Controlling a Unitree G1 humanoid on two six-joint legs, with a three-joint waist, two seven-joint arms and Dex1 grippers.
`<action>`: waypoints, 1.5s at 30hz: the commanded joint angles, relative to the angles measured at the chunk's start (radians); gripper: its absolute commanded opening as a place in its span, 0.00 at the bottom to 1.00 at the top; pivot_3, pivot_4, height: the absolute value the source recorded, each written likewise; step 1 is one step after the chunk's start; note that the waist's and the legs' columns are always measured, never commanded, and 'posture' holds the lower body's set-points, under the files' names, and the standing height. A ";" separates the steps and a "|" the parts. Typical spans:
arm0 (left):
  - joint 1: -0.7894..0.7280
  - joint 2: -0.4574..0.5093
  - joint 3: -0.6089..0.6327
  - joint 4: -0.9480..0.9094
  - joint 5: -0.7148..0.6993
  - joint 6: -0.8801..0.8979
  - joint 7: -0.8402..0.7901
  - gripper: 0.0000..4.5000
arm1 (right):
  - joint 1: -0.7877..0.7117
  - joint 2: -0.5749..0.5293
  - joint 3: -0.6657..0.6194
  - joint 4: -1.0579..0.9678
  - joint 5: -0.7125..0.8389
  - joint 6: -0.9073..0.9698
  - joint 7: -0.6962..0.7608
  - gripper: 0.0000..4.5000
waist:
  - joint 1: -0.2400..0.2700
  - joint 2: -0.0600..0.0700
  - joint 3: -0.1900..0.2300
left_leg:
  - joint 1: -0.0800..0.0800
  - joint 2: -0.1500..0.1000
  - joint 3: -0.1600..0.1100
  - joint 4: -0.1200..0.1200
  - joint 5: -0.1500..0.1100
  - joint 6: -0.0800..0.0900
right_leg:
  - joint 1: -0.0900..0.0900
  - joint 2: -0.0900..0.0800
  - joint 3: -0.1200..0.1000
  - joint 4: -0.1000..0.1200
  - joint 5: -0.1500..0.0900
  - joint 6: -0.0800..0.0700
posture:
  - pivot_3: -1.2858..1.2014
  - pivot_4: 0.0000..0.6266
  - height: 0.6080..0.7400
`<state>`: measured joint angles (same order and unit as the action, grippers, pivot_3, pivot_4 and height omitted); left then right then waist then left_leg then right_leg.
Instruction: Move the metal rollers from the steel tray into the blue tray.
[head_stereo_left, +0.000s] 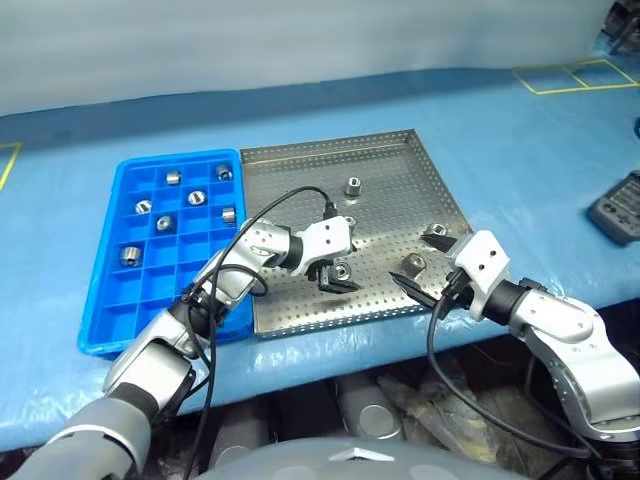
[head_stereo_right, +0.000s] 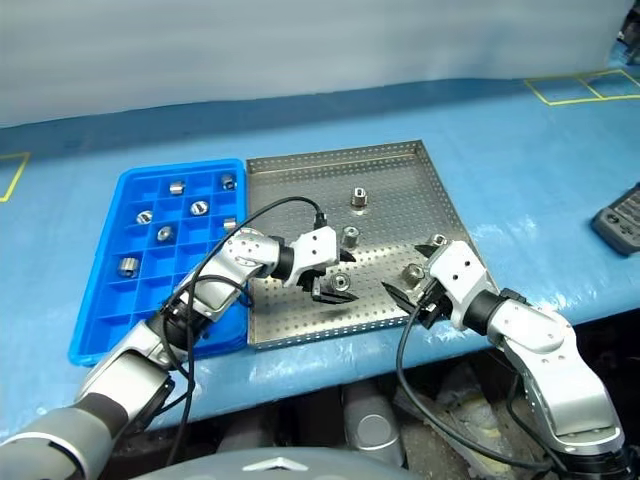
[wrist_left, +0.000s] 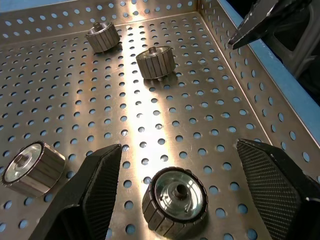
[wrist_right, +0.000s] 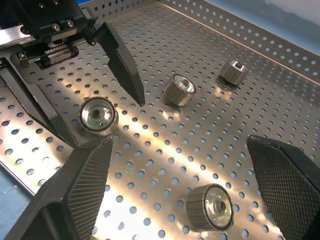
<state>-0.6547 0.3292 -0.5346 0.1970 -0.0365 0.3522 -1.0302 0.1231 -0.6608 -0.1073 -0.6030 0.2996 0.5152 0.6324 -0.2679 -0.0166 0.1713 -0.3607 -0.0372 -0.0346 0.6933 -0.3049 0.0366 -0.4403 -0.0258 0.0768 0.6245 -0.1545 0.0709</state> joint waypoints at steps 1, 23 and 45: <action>-0.011 -0.007 -0.008 0.018 0.034 -0.023 -0.001 0.88 | -0.009 0.008 -0.002 -0.032 0.013 -0.005 -0.005 1.00 | -0.016 0.000 0.000 | 0.000 0.000 0.000 0.000 0.000 0.000 | 0.000 0.000 0.000 0.000 0.000 0.000 | 0.37 0.24 1.00; 0.036 0.017 0.023 0.019 0.104 -0.021 0.036 0.54 | -0.081 0.014 0.056 0.001 0.005 -0.015 0.004 1.00 | -0.025 0.000 0.000 | 0.000 0.000 0.003 0.000 -0.001 0.002 | -0.002 0.000 0.005 0.000 0.001 0.003 | 0.39 0.24 1.00; 0.207 0.210 0.322 -0.412 0.022 0.144 0.134 0.39 | -0.264 0.035 0.227 0.217 -0.043 -0.074 0.109 1.00 | 0.006 0.000 0.000 | 0.000 0.000 0.004 0.000 -0.002 0.003 | -0.005 -0.001 0.006 0.000 0.001 0.004 | 0.45 0.24 1.00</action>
<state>-0.4591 0.5148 -0.2777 -0.1228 0.0119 0.4617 -0.9131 -0.1176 -0.6319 0.1145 -0.3878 0.2564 0.4752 0.7244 -0.2614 -0.0171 0.1716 -0.3611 -0.0368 -0.0301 0.6931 -0.3068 0.0395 -0.4450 -0.0264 0.0827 0.6250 -0.1530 0.0747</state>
